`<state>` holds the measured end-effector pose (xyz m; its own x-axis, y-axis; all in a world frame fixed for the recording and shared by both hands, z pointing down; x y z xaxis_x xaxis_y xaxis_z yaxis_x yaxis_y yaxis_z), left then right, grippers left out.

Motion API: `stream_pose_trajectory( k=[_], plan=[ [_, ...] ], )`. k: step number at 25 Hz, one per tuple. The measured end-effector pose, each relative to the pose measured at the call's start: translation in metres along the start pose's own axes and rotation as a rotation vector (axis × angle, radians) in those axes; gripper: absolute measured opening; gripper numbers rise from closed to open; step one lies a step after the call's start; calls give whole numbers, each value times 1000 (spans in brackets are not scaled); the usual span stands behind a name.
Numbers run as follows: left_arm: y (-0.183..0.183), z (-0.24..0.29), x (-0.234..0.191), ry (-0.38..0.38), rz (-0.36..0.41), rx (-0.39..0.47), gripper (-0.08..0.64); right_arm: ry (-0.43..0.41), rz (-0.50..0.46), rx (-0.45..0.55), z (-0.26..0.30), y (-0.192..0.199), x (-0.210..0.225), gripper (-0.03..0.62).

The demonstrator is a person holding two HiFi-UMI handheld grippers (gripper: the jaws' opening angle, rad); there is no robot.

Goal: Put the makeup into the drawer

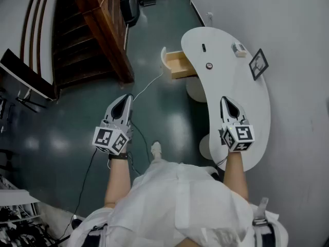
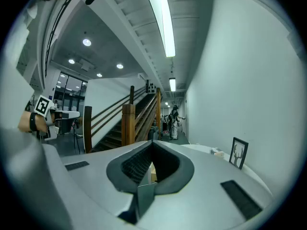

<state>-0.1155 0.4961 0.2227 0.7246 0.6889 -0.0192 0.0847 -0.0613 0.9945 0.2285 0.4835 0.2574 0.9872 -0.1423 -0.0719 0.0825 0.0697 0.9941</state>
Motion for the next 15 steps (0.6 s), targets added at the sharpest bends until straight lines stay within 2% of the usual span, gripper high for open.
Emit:
stream_pose_trajectory(
  k=[15],
  plan=[
    [6,-8,-38,-6,-14,-14,17,0,21,-14,31,0,-21,9]
  ],
)
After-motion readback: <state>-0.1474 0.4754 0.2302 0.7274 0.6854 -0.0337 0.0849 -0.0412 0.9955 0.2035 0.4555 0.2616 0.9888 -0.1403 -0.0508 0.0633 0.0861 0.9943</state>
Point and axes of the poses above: the fingertips, and each gripper's own axes: z forward along the fingers, x to its right, y out of its underside, the point moved 1 cm from there along -z, backward along the fingers, and after that the axes turned 14 degrees about y, right-handed, at the moved point
